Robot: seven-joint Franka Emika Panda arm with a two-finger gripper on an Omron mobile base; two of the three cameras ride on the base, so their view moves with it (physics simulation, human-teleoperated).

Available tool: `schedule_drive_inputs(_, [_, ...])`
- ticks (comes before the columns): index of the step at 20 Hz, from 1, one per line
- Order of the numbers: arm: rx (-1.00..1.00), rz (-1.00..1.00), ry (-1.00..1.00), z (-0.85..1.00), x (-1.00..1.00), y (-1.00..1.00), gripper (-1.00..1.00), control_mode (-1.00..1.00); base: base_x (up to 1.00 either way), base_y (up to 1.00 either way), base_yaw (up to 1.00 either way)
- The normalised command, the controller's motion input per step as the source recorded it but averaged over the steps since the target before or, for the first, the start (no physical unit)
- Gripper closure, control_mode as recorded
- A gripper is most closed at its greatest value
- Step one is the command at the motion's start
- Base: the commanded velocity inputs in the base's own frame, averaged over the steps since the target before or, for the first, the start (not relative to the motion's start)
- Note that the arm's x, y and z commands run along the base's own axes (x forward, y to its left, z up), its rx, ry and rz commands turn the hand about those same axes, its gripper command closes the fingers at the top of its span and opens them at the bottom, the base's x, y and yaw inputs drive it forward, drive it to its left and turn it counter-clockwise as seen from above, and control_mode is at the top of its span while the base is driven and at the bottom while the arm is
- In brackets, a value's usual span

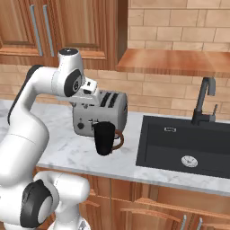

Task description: Turn on the sink faucet and place the jug under the water for a few seconds to fill it up.

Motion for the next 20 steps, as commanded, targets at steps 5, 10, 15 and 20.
schedule_drive_inputs(5, [0.00,0.00,-0.01,0.00,-0.01,0.00,-1.00,1.00,-0.09,-0.23,-0.01])
schedule_drive_inputs(10, [0.00,0.00,0.00,0.00,0.00,0.00,-1.00,1.00,-0.03,-0.96,-0.01])
schedule_drive_inputs(15, [0.00,0.00,0.00,0.00,0.00,0.00,-1.00,1.00,0.00,-0.96,-0.01])
schedule_drive_inputs(20, [0.00,0.00,0.00,0.00,0.00,0.00,-1.00,1.00,0.00,-0.60,0.00])
